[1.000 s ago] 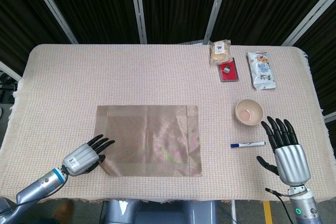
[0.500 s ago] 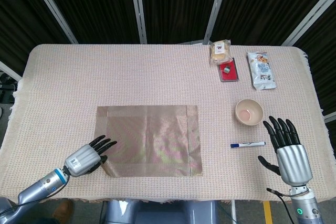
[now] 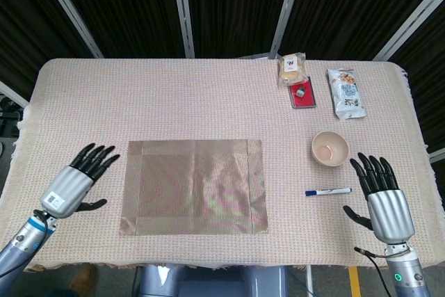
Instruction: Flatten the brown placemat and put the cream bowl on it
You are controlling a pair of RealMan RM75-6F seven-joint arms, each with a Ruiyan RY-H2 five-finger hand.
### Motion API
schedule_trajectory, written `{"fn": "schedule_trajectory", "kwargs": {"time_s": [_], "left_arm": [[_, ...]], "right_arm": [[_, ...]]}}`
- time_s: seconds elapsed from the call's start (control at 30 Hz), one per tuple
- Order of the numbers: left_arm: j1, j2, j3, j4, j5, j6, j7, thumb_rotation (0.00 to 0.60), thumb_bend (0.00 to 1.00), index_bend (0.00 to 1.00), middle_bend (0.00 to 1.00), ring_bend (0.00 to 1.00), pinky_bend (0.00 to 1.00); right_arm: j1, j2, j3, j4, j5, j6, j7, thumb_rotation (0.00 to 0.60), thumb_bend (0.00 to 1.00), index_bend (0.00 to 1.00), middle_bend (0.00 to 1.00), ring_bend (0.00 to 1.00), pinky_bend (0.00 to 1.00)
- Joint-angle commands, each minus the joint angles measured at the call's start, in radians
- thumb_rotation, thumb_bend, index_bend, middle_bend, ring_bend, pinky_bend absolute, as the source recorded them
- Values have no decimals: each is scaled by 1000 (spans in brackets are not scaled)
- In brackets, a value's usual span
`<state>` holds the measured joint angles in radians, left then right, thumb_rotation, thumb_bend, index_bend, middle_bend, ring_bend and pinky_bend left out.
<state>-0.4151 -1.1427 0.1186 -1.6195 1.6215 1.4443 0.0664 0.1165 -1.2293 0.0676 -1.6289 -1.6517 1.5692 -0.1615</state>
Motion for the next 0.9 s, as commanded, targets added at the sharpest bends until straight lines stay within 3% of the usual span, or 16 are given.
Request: {"fn": "schedule_trajectory", "kwargs": {"time_s": [0.03, 0.27, 0.6, 0.9], "left_arm": [[86, 58, -91, -190, -205, 55, 163, 600, 0, 0, 0, 0, 0], [129, 54, -130, -270, -284, 91, 249, 600, 0, 0, 0, 0, 0], [153, 114, -150, -252, -269, 65, 173, 600, 0, 0, 0, 0, 0], [161, 120, -174, -223, -278, 39, 142, 600, 0, 0, 0, 0, 0]], "right_arm": [[20, 7, 11, 1, 45, -54, 6, 600, 0, 2, 0, 0, 0], [95, 42, 49, -19, 159, -218, -24, 600, 0, 6, 0, 0, 0], [264, 32, 106, 41, 406, -527, -186, 600, 0, 96, 0, 0, 0], [347, -81, 120, 157, 554, -595, -287, 600, 0, 150, 0, 0, 0]]}}
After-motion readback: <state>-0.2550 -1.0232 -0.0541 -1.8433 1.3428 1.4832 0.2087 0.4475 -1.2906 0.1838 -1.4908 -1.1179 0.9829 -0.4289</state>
